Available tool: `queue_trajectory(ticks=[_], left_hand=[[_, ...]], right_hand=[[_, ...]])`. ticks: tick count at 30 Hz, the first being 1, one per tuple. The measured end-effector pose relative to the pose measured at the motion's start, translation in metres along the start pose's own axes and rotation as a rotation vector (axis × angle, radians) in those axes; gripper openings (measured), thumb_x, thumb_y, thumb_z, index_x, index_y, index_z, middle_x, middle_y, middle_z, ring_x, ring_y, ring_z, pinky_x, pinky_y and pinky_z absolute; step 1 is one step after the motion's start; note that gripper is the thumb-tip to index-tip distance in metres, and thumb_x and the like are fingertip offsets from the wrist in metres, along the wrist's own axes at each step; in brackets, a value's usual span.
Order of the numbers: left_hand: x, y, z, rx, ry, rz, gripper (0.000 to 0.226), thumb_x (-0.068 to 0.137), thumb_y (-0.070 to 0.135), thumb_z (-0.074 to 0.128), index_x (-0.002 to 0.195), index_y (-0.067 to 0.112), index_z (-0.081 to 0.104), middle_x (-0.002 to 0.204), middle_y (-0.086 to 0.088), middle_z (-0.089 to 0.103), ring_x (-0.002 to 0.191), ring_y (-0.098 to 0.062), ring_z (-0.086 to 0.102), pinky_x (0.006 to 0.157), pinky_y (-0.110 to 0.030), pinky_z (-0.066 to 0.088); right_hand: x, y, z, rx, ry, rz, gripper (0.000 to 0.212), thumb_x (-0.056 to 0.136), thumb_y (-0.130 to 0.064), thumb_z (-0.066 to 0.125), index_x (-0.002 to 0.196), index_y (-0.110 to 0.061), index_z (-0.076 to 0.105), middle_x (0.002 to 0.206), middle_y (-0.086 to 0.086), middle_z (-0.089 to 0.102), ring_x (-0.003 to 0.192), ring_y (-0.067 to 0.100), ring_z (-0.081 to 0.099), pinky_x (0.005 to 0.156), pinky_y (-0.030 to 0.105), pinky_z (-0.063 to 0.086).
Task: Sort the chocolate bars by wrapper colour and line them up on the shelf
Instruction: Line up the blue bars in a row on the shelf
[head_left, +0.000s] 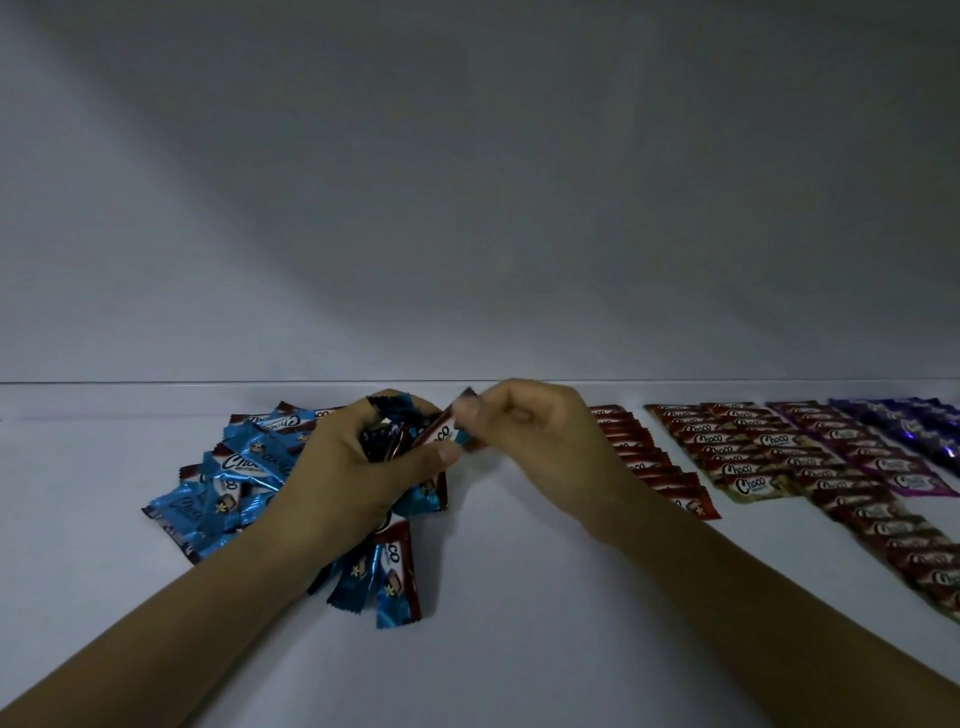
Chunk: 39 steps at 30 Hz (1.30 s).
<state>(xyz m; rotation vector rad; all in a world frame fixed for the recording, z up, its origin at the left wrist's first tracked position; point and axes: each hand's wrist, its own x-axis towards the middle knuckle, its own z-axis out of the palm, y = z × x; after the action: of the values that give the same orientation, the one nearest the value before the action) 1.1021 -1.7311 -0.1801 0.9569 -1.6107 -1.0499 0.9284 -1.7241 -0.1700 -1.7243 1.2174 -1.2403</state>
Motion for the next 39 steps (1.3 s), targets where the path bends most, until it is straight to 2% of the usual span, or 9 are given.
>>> queue_trajectory(ticks=[3,6,9,13,15,17,23,31,39], left_hand=[[0.001,-0.002,0.0,0.059,-0.02,0.039,0.017,0.067,0.02,0.078,0.081,0.018,0.068,0.073,0.005,0.071,0.066,-0.006,0.067,0.061,-0.015,0.053],[0.001,-0.006,-0.004,0.13,0.005,0.032,0.014,0.073,0.014,0.078,0.08,0.02,0.067,0.071,0.01,0.07,0.061,-0.002,0.064,0.053,-0.009,0.047],[0.002,-0.008,-0.005,0.168,0.042,0.005,0.014,0.074,0.021,0.076,0.084,0.027,0.067,0.078,0.014,0.07,0.069,-0.002,0.066,0.058,-0.011,0.05],[0.004,-0.009,-0.003,0.209,0.069,-0.022,0.017,0.073,0.028,0.076,0.086,0.033,0.066,0.085,0.013,0.068,0.08,-0.003,0.065,0.074,-0.022,0.052],[0.004,-0.009,-0.003,0.195,0.06,-0.011,0.016,0.074,0.026,0.076,0.085,0.032,0.067,0.082,0.016,0.069,0.077,-0.001,0.065,0.074,-0.024,0.052],[0.004,-0.011,-0.003,0.205,0.058,-0.006,0.016,0.074,0.026,0.077,0.085,0.032,0.066,0.081,0.018,0.068,0.076,0.001,0.065,0.074,-0.025,0.053],[0.002,-0.011,-0.001,0.196,0.064,-0.008,0.017,0.074,0.025,0.078,0.085,0.031,0.067,0.084,0.012,0.069,0.08,-0.006,0.067,0.083,-0.037,0.056],[0.006,-0.012,0.001,0.247,0.049,0.015,0.016,0.076,0.027,0.076,0.085,0.033,0.064,0.083,0.012,0.067,0.076,0.002,0.064,0.075,-0.021,0.051],[0.005,-0.014,0.0,0.232,0.037,0.051,0.016,0.076,0.024,0.076,0.084,0.032,0.064,0.081,0.02,0.067,0.077,0.004,0.063,0.069,-0.01,0.049]], right_hand=[[-0.002,-0.001,0.003,0.087,-0.087,0.01,0.011,0.084,-0.01,0.067,0.084,0.001,0.065,0.068,-0.002,0.067,0.057,0.002,0.06,0.054,0.014,0.048],[0.003,-0.001,-0.005,0.061,0.078,0.078,0.006,0.085,-0.013,0.067,0.084,-0.007,0.066,0.061,-0.004,0.062,0.05,0.002,0.053,0.05,0.016,0.043],[0.006,0.001,-0.018,-0.074,0.099,0.164,0.009,0.085,-0.01,0.068,0.093,-0.011,0.062,0.073,0.003,0.068,0.058,0.011,0.061,0.056,0.021,0.053],[0.004,0.008,-0.023,-0.768,0.029,0.071,0.011,0.084,-0.026,0.068,0.09,-0.022,0.06,0.076,-0.014,0.058,0.067,0.005,0.054,0.066,0.01,0.042],[0.006,0.009,-0.026,-0.817,0.028,0.079,0.006,0.083,-0.026,0.069,0.085,-0.023,0.064,0.075,-0.012,0.06,0.076,0.009,0.057,0.085,0.027,0.044],[0.009,0.01,-0.027,-0.809,0.011,0.1,0.006,0.085,-0.024,0.068,0.09,-0.022,0.069,0.078,-0.007,0.064,0.082,0.012,0.057,0.092,0.036,0.043],[0.028,0.021,-0.024,-1.04,0.055,-0.003,0.016,0.091,-0.03,0.059,0.103,-0.028,0.07,0.101,-0.007,0.063,0.097,0.013,0.05,0.086,0.03,0.027],[0.05,0.026,-0.022,-1.193,0.041,-0.014,0.019,0.095,-0.029,0.053,0.105,-0.028,0.069,0.1,-0.005,0.064,0.096,0.015,0.051,0.085,0.031,0.029],[0.053,0.023,-0.02,-1.079,-0.065,0.051,0.02,0.095,-0.021,0.052,0.104,-0.022,0.07,0.102,-0.002,0.066,0.092,0.017,0.058,0.089,0.031,0.041]])
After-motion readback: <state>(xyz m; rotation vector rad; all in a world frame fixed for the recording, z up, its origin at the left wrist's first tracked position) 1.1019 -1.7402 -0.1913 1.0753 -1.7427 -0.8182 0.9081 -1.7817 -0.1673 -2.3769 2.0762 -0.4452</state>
